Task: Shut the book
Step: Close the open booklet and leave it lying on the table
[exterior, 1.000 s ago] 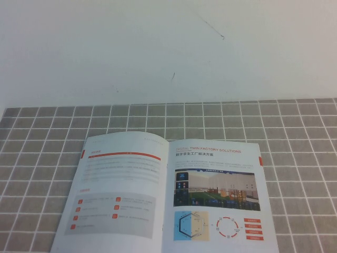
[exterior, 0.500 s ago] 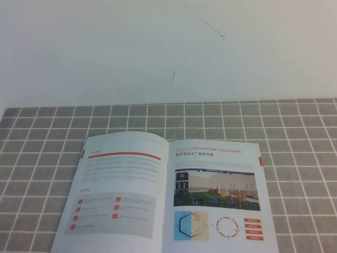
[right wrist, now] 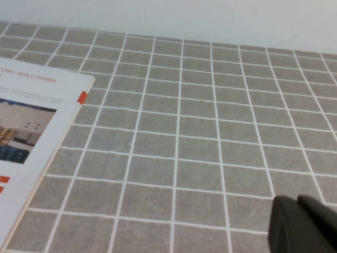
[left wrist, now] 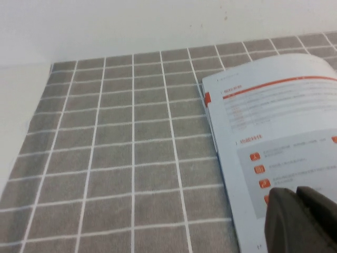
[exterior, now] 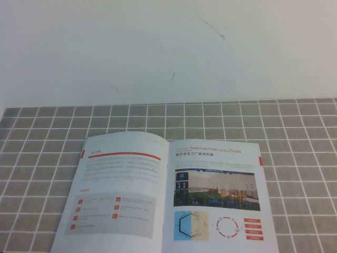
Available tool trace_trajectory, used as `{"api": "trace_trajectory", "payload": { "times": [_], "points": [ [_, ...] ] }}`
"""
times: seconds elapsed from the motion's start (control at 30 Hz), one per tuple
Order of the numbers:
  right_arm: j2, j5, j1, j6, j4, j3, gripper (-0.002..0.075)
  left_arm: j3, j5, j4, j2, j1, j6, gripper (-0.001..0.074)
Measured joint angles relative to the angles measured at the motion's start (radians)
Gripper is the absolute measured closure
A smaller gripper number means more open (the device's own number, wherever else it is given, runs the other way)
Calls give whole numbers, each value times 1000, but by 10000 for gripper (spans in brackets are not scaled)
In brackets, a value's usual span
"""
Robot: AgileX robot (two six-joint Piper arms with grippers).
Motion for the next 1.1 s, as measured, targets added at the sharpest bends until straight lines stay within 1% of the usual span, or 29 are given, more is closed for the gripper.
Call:
{"api": "trace_trajectory", "payload": {
  "times": [0.1,0.2,0.43,0.6,0.73,1.0,1.1],
  "points": [
    [0,-34,0,0,0,5,729,5,-69,0,0,0,0,738],
    [0,-124,0,0,0,9,729,5,-193,0,0,0,0,738],
    [0,-522,0,0,0,9,729,5,-559,0,0,0,-2,738],
    [0,-768,0,0,0,9,729,5,-744,0,0,0,-2,738],
    [0,-846,0,0,0,9,729,5,-779,0,0,0,-2,738],
    [0,-852,0,0,0,9,729,5,-779,0,0,0,-2,738],
    [0,-852,0,0,31,9,729,5,-782,0,0,0,-4,738]
  ]
}}
